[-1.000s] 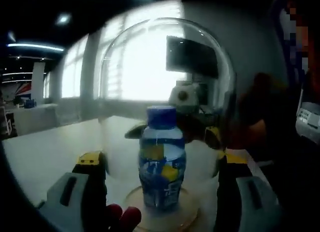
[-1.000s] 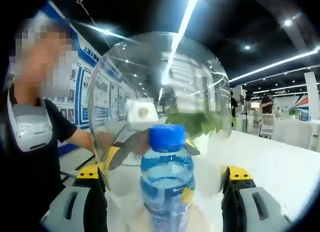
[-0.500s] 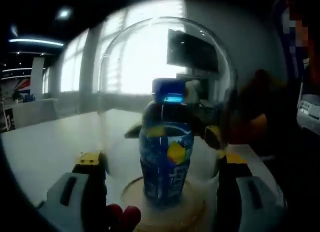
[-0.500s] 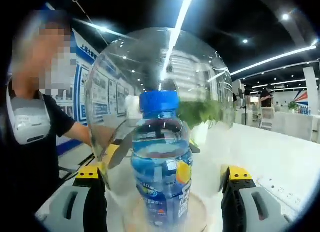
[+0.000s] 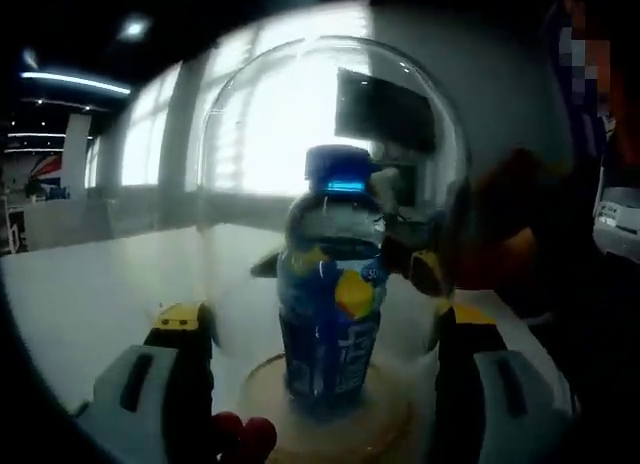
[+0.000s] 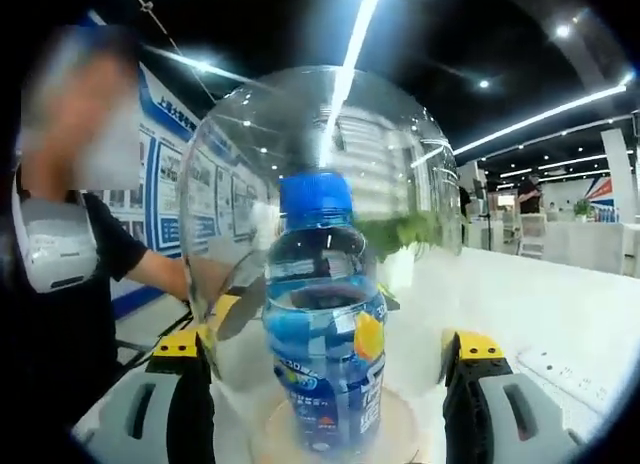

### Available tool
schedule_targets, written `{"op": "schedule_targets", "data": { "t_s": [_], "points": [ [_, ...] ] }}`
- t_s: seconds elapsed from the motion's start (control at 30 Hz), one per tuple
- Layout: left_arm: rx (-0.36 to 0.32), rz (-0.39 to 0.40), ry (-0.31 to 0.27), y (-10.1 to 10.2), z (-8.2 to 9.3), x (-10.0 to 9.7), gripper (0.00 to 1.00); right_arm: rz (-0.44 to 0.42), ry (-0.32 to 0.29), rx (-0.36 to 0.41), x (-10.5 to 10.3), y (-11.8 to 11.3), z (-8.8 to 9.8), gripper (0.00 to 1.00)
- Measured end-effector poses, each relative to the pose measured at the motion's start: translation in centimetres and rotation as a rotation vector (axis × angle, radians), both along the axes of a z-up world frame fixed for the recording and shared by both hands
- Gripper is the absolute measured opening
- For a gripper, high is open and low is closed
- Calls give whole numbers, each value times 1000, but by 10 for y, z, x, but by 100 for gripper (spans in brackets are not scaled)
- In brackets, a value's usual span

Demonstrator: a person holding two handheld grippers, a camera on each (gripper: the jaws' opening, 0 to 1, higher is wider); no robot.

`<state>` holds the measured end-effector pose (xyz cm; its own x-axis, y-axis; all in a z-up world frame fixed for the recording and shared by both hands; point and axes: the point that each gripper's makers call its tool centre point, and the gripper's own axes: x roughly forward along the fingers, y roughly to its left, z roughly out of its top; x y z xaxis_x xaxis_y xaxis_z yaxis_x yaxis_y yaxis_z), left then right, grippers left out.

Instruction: Open the cover put in the Mizone put the cover back on

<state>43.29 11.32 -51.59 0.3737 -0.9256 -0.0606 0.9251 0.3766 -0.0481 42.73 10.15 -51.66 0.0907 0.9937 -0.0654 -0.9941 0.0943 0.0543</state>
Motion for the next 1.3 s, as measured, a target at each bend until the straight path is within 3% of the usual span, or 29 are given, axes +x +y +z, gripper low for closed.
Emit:
{"op": "schedule_targets", "data": {
  "t_s": [0.73, 1.07, 1.3],
  "points": [
    [1, 16, -12, 4, -1, -2, 77, -38, -13, 12, -3, -8, -1, 86],
    [-16, 47, -13, 9, 1, -5, 77, -120, -46, -16, -8, -19, -4, 79],
    [-12, 93, -10, 18, 3, -10, 71, -178, -46, -16, -11, -31, -5, 72]
  ]
}}
